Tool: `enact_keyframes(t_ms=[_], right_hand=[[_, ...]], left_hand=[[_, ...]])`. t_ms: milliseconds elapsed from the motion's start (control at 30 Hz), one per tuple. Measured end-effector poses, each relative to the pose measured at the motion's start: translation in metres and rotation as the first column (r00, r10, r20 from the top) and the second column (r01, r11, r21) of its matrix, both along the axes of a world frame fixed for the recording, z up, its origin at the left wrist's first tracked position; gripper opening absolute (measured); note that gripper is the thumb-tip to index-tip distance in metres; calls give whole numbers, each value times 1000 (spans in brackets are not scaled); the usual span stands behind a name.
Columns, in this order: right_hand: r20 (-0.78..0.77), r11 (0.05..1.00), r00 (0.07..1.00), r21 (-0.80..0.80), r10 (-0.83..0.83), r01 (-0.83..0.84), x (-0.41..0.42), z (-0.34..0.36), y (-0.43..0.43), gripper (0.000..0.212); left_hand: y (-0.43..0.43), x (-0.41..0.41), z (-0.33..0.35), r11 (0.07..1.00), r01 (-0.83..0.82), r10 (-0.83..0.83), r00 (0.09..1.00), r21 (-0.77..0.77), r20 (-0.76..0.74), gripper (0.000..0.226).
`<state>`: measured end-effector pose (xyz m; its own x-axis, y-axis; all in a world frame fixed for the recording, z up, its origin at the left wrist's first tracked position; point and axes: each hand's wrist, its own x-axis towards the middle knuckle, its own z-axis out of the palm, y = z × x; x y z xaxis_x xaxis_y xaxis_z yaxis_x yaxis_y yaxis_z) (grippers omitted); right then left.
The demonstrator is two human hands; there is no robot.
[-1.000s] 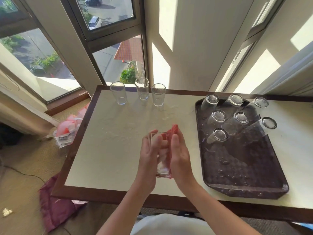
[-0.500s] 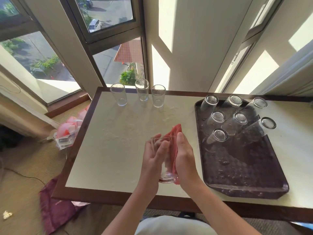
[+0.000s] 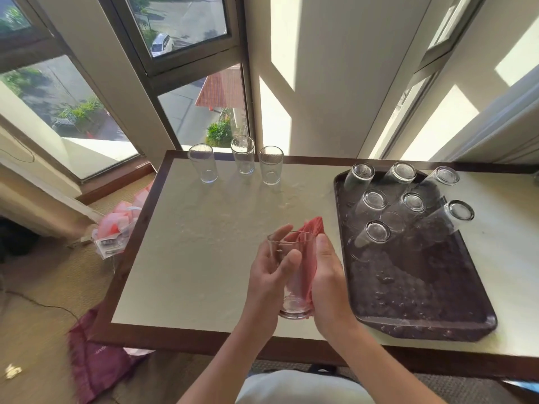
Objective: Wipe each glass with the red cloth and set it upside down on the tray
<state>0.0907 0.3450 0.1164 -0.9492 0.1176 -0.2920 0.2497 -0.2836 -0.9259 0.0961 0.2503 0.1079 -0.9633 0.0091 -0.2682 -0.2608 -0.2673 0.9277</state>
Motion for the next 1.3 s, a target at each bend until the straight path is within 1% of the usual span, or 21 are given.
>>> enact_keyframes(t_ms=[100, 200, 233, 267, 367, 433, 500, 533, 600, 633, 667, 700, 767, 800, 867, 900, 967, 1067, 1133, 1200, 1300], right_hand=[[-142, 982, 989, 188, 37, -10, 21, -1, -6, 43], [-310, 856, 946, 510, 97, 79, 36, -10, -13, 50], [-332, 834, 936, 544, 118, 88, 34, -12, -13, 50], [-307, 857, 946, 510, 104, 71, 29, -11, -12, 49], [-48, 985, 999, 173, 25, -16, 9, 4, -6, 40], [6, 989, 998, 132, 66, -66, 3, 9, -2, 47], [-128, 972, 987, 228, 93, -62, 11, 17, -4, 39], [-213, 942, 969, 332, 126, -49, 18, 18, -6, 36], [-361, 807, 913, 587, 190, 64, 30, 17, -10, 44], [-405, 730, 885, 673, 229, 119, 33, 10, -12, 49], [-418, 708, 873, 694, 252, 128, 32, 5, -13, 52], [-401, 754, 885, 650, 236, 93, 30, 1, -12, 51], [-253, 926, 959, 376, 125, -22, 20, 3, -11, 39], [-126, 971, 987, 231, 97, -66, 14, 5, -10, 34], [81, 997, 994, 33, 68, -71, 5, 6, -7, 35], [154, 998, 986, -37, 56, -51, 2, 5, -5, 36], [279, 975, 960, -220, 35, 29, 1, 3, -3, 40], [463, 891, 885, -417, 40, 178, 4, -4, 8, 48], [498, 868, 862, -464, 92, 175, 9, -4, 14, 50], [518, 840, 843, -514, 144, 172, 12, -8, 18, 52], [505, 819, 845, -552, 178, 157, 9, -10, 19, 46]], left_hand=[[-1, -6, -1, 995, -67, 67, 998, -70, -7, 71], [-2, -6, 1, 994, -98, 99, 995, -49, 11, 47], [-1, -4, 3, 995, -88, 89, 996, -44, 16, 40], [0, -3, 3, 997, -61, 62, 998, -54, 14, 38], [4, 1, 3, 995, 23, -24, 1000, -93, -10, 66], [3, 1, 2, 997, 14, -14, 1000, -71, 4, 75], [0, -2, 3, 998, 2, -1, 1000, -60, 9, 75], [-1, -3, 4, 998, -2, 2, 1000, -57, 13, 76], [-4, -4, 4, 999, -44, 45, 998, -17, 33, 78], [-5, -4, 6, 997, -77, 76, 996, 3, 37, 77], [-5, -3, 7, 995, -101, 100, 994, 18, 34, 71], [-4, -2, 7, 994, -104, 104, 994, 27, 25, 63], [1, 1, 7, 996, -76, 75, 997, 42, 21, 44], [2, 2, 7, 997, -63, 62, 998, 43, 28, 46], [2, 2, 3, 997, -68, 67, 997, 32, 40, 70], [1, 1, 1, 997, -69, 67, 997, 28, 41, 76], [-2, 0, -1, 996, -89, 88, 995, 25, 38, 71], [-6, 0, -1, 992, -123, 123, 992, 7, 3, 63], [-9, 0, -3, 991, -133, 133, 990, 8, -47, 71], [-9, 2, -5, 993, -118, 116, 986, -11, -121, 89], [-3, 5, -10, 996, -50, 30, 969, -75, -247, 84]])
